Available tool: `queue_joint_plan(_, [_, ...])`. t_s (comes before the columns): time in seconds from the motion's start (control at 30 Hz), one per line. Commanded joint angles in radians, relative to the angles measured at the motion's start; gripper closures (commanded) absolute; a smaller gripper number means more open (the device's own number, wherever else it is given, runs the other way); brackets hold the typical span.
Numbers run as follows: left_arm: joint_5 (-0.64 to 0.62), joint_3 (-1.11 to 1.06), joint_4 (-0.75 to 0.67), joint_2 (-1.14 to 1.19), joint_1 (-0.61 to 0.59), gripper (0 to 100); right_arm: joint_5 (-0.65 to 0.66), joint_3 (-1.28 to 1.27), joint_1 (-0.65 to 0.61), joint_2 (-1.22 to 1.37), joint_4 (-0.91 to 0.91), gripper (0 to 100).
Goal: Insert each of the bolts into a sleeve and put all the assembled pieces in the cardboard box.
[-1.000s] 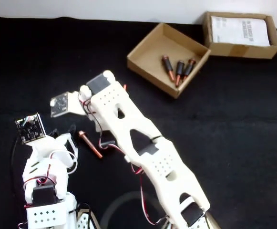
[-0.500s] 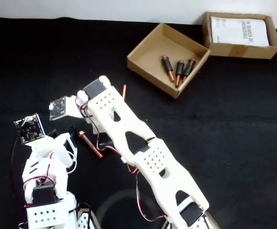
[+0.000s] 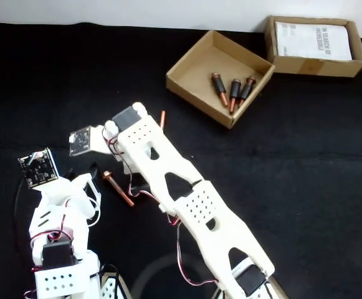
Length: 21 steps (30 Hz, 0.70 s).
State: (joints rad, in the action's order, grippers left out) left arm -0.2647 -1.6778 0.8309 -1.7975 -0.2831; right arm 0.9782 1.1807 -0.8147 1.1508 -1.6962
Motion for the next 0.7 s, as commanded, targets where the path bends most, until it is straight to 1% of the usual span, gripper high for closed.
queue_joint_plan(0.0, [0.002,-0.018,0.003,-0.013,-0.013,80,-0.003,0.042,0.024,0.008,-0.002,99.1])
queue_joint_plan(0.13, [0.002,-0.018,0.003,-0.013,-0.015,80,-0.086,0.202,0.067,0.008,-0.012,99.1])
queue_joint_plan(0.27, [0.002,-0.018,0.003,-0.010,-0.015,80,-0.126,0.417,0.091,0.008,-0.070,99.1])
queue_joint_plan(0.37, [0.002,-0.018,0.000,-0.004,-0.015,80,-0.249,0.526,0.137,-0.025,-0.070,99.1])
queue_joint_plan(0.47, [0.002,-0.018,-0.002,-0.002,-0.015,80,-0.324,0.519,0.173,-0.122,-0.070,99.1])
queue_joint_plan(0.53, [0.002,-0.018,-0.002,-0.002,-0.015,80,-0.347,0.481,0.182,-0.205,-0.070,99.1])
queue_joint_plan(0.67, [0.002,-0.018,-0.002,-0.001,-0.015,80,-0.379,0.318,0.200,-0.420,-0.070,99.1])
